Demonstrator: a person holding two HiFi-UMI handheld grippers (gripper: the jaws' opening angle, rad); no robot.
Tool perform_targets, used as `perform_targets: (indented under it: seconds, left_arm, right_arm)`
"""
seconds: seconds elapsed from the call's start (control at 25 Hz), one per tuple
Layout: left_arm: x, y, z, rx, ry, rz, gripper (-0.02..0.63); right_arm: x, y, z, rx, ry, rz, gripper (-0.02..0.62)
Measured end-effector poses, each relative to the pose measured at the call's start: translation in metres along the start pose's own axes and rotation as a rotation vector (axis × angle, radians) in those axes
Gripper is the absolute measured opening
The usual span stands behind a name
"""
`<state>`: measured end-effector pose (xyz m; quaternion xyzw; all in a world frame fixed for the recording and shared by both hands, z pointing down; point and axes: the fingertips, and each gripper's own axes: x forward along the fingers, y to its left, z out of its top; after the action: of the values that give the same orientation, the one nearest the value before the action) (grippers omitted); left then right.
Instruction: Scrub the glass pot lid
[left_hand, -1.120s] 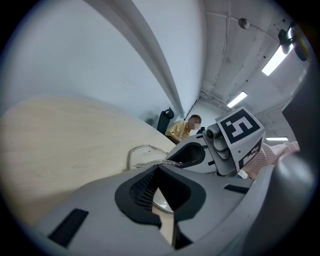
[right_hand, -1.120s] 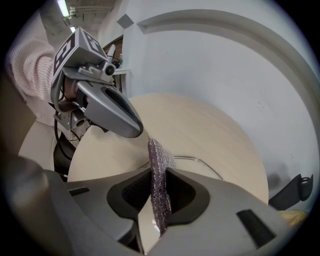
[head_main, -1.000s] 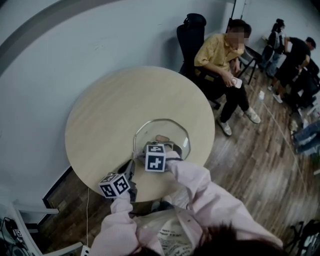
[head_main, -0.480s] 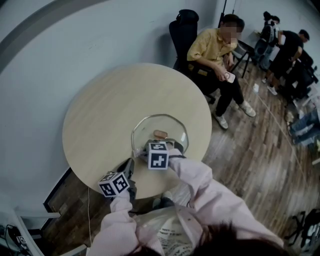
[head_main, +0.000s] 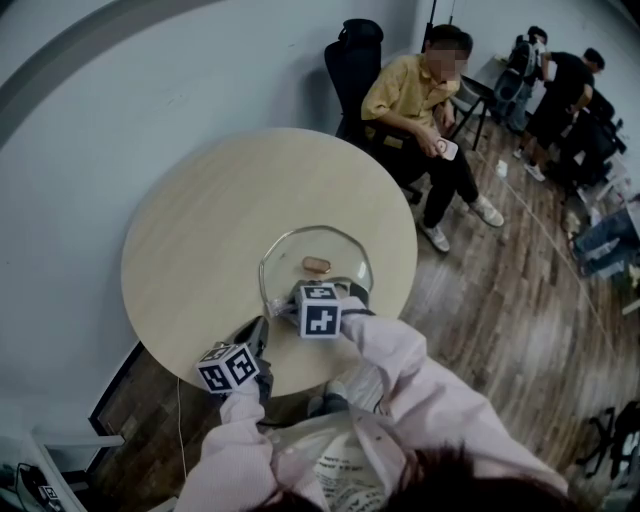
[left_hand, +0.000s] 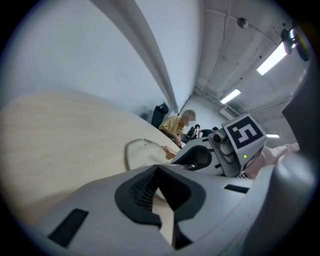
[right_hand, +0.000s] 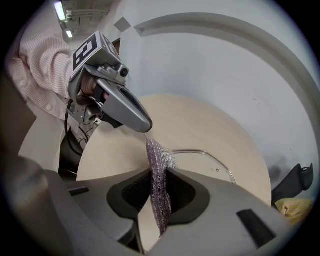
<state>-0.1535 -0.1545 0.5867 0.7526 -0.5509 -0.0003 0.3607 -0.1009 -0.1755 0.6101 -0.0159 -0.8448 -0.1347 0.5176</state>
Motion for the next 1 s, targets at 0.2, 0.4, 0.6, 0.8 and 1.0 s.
perform_targets:
  seconds: [0.2, 0.4, 0.6, 0.8, 1.0]
  left_arm:
    - [0.002, -0.002, -0.002, 0.013, 0.011, -0.02, -0.002]
    - [0.004, -0.007, -0.005, 0.02, 0.018, -0.038, -0.002]
    - [0.003, -0.005, -0.006, 0.027, 0.027, -0.026, -0.002]
    - [0.002, -0.002, -0.004, 0.031, 0.026, -0.013, -0.002]
    - [0.003, -0.003, -0.002, 0.017, 0.011, 0.003, -0.002]
  right_arm:
    - [-0.001, 0.004, -0.002, 0.005, -0.004, -0.008, 0.087]
    - [-0.005, 0.012, -0.008, 0.015, -0.006, -0.009, 0.087]
    - [-0.008, 0.02, -0.011, 0.018, -0.014, -0.013, 0.087]
    - [-0.01, 0.026, -0.013, 0.011, -0.022, 0.003, 0.087]
    - [-0.012, 0.033, -0.017, -0.004, -0.018, 0.038, 0.087]
